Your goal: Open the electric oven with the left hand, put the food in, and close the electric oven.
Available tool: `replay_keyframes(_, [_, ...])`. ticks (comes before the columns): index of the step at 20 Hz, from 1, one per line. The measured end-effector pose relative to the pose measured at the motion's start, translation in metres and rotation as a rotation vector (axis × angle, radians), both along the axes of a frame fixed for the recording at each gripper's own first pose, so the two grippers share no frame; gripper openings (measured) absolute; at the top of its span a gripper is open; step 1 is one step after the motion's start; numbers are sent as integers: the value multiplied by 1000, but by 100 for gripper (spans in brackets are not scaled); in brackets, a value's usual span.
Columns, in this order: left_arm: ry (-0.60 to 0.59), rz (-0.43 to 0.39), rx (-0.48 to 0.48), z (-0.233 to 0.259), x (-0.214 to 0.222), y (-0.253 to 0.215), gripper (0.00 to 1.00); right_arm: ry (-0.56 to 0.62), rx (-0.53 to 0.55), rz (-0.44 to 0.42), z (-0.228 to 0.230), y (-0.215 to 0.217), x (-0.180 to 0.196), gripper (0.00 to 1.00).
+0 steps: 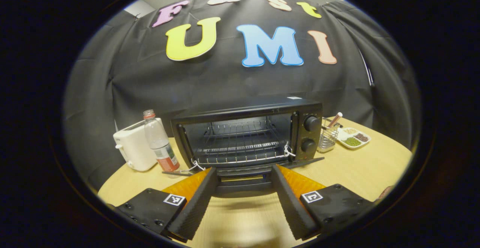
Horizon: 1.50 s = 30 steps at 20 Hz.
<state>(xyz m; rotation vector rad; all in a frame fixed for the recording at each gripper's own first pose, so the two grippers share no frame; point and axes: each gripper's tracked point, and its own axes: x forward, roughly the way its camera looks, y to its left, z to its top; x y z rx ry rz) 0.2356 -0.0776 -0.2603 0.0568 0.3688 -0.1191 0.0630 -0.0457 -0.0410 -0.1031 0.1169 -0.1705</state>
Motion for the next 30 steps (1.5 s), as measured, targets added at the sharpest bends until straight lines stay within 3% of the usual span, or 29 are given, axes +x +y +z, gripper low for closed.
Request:
replay_keyframes(12, [135,7,13,-59,-39,-3,97,47,14,34,-11,2,-10,95])
replay_keyframes(17, [139,1,18,-58,-59,-2,98,74,65,65,-22,8,-9,95])
replay_keyframes(19, [110,10,9,-39,-65,2,93,92,100,84,-30,11,-7,95])
replay_keyframes(21, [65,23,-12,-12,-69,7,97,129,153,109,-44,17,-5,95])
replay_keyframes(22, [39,31,-23,5,-72,10,91,153,188,126,-53,22,-4,95])
replay_keyframes(23, [11,39,-33,23,-76,14,91,176,223,138,-62,25,-3,95])
replay_keyframes(24, [-20,46,-41,41,-78,18,100,201,258,150,-70,29,-3,95])
replay_keyframes(30, [-175,70,-56,133,-106,40,97,358,413,199,-126,49,-2,98])
